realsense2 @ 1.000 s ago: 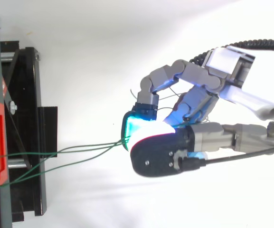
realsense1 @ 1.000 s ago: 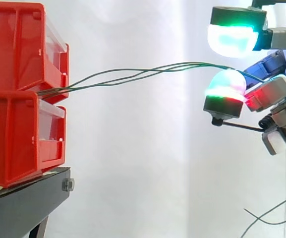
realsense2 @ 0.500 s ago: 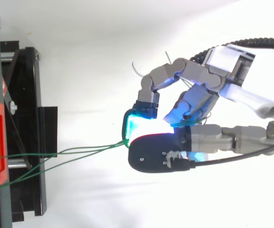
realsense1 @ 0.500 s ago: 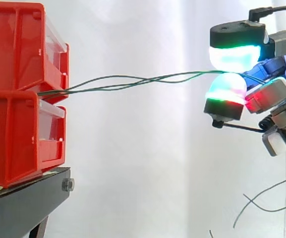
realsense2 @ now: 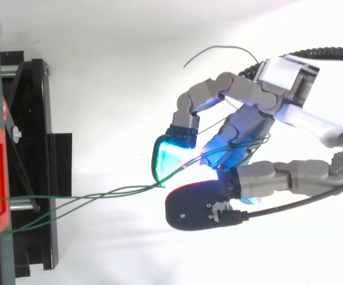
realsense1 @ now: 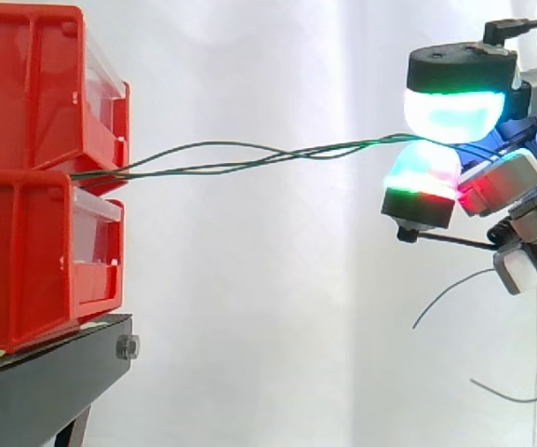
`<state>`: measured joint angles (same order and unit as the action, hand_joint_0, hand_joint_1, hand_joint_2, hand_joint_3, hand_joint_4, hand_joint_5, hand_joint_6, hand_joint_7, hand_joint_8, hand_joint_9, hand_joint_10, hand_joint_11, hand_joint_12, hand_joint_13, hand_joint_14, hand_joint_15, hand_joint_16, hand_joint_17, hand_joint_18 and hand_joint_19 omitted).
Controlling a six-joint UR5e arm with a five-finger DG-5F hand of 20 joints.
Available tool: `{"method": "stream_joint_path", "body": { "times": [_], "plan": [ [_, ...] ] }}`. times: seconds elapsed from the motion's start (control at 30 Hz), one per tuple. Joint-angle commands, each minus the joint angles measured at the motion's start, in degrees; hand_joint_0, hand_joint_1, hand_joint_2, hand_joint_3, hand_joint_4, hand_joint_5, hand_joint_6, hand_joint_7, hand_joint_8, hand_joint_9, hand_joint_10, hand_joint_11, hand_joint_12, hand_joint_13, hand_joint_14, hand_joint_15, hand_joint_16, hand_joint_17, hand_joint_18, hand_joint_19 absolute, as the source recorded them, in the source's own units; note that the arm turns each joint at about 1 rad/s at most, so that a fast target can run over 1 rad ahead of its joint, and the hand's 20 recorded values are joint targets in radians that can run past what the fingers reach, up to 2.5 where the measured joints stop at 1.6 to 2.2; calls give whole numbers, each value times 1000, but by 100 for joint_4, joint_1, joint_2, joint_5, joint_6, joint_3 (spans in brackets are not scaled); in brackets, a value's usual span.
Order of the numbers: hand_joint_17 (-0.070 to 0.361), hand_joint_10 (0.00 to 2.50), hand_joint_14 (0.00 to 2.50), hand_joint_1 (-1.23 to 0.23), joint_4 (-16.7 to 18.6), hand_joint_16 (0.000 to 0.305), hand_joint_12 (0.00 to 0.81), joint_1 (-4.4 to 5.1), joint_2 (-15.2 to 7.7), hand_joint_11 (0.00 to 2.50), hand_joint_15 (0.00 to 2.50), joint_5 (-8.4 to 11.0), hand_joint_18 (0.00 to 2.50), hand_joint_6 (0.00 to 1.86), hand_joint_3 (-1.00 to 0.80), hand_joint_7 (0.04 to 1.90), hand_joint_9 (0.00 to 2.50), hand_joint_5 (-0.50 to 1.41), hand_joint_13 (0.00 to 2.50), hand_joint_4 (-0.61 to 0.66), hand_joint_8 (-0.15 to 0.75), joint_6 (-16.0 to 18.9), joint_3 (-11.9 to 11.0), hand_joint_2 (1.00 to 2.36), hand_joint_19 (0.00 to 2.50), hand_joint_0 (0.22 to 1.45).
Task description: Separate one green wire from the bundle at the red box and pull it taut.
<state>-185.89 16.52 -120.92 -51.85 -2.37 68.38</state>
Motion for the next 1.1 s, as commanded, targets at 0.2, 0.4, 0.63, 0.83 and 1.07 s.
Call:
{"method": "stream_joint_path", "body": {
  "times": [0.2, 0.4, 0.63, 0.83, 1.07],
  "plan": [
    [125, 16, 19, -771, -18, 56, 331, 0, 33, 1310, 1442, -18, 841, 938, -500, 961, 1169, -203, 1408, 169, 277, 0, 0, 1000, 722, 654],
    [126, 16, 19, -708, -97, 56, 330, -9, 112, 1315, 1446, -18, 842, 932, -500, 978, 1185, -199, 1417, 170, 280, -18, 0, 1000, 733, 608],
    [125, 17, 20, -721, -123, 56, 324, 0, 121, 1313, 1433, -18, 845, 928, -449, 1003, 1196, -192, 1419, 130, 277, -18, 0, 1005, 732, 647],
    [126, 17, 18, -856, -132, 56, 325, -9, 182, 1306, 1439, -18, 839, 936, -331, 1032, 1162, -204, 1398, 100, 272, -27, 0, 1014, 703, 700],
    [123, 16, 21, -927, -308, 55, 348, -9, 226, 1287, 1386, -18, 790, 935, -486, 959, 1132, -207, 1310, 138, 267, -44, -35, 1001, 650, 776]
  ]
}}
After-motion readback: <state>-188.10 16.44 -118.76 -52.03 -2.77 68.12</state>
